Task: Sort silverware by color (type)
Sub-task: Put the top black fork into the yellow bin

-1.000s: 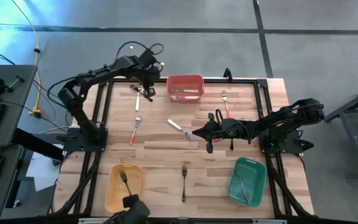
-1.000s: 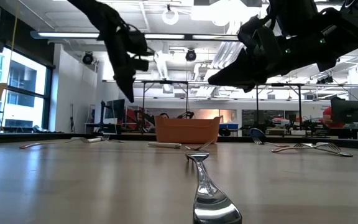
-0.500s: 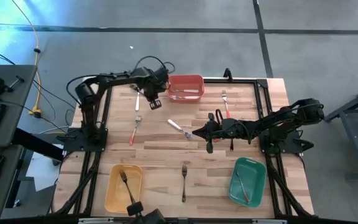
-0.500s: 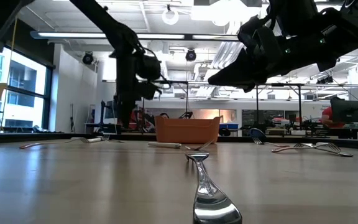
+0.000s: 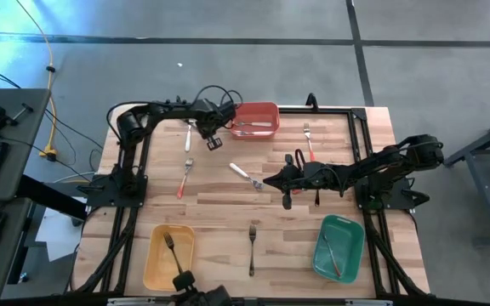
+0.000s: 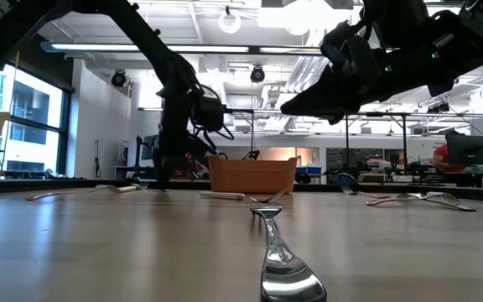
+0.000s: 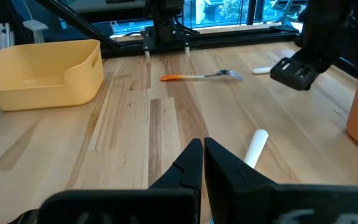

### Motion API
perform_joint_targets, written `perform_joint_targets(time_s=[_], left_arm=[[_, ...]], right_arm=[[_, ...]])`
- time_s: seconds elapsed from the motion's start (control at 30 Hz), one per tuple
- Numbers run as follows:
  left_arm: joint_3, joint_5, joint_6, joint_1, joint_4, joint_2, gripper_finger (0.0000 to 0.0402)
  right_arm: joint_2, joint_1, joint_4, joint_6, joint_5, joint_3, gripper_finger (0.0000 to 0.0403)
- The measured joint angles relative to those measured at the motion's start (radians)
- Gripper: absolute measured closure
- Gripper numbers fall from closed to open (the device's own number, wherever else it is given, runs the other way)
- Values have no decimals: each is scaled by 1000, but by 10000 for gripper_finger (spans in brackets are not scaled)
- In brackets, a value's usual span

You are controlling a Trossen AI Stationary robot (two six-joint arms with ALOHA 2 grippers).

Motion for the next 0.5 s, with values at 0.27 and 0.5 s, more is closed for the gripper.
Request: perform_joint_targets(time_s=[0.27, 0.5], left_arm=[[0, 39, 8, -29, 3, -7, 401], [1, 117, 8, -86, -12, -11, 401]], right_arm=[[0, 0, 0, 0, 0, 0, 403], [0, 0, -1, 0, 0, 0, 403]])
